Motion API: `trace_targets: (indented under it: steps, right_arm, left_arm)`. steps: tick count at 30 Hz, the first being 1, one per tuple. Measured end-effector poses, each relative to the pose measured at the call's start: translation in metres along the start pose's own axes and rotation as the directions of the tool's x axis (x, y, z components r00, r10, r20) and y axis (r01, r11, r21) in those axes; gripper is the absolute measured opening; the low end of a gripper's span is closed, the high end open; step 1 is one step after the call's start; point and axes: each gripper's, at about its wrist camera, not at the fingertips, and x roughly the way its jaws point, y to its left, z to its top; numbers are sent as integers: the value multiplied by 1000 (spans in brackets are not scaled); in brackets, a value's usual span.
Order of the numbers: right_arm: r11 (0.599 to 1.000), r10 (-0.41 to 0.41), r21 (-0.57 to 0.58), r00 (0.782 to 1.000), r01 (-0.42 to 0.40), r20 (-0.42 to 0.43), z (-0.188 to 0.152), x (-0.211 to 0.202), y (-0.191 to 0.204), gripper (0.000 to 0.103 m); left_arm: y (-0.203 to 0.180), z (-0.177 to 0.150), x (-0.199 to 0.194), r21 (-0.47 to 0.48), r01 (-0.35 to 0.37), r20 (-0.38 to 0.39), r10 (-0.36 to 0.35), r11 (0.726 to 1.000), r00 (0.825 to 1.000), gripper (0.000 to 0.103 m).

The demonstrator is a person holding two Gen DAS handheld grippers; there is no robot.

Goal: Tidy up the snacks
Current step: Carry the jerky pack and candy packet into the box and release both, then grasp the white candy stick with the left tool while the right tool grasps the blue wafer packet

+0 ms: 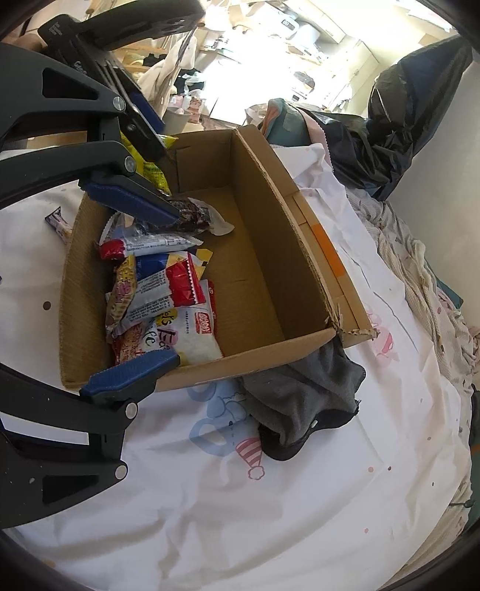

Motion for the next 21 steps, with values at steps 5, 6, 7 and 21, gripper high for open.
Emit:
trace_targets:
  steps: [5,6,7,21]
  right_arm:
    - [1000,12,13,1000,-12,-4,-11,-11,-3,74]
    - [1000,12,18,1000,-12,-6,-14,-13,-3,74]
    - [1000,12,24,1000,-11,-10,-17,-15,-4,74]
    - [996,8,88,972,13,-234,-116,-16,-11,73]
  left_arm:
    - [16,-31,-13,45,-5,-37,7,999,999,85]
    - [19,-38,-15,50,-7,-47,9,999,999,85]
    - [22,-45,-17,53,-6,-63,10,999,998,85]
    - [1,-103,50,200,43,-331,27,979,943,61]
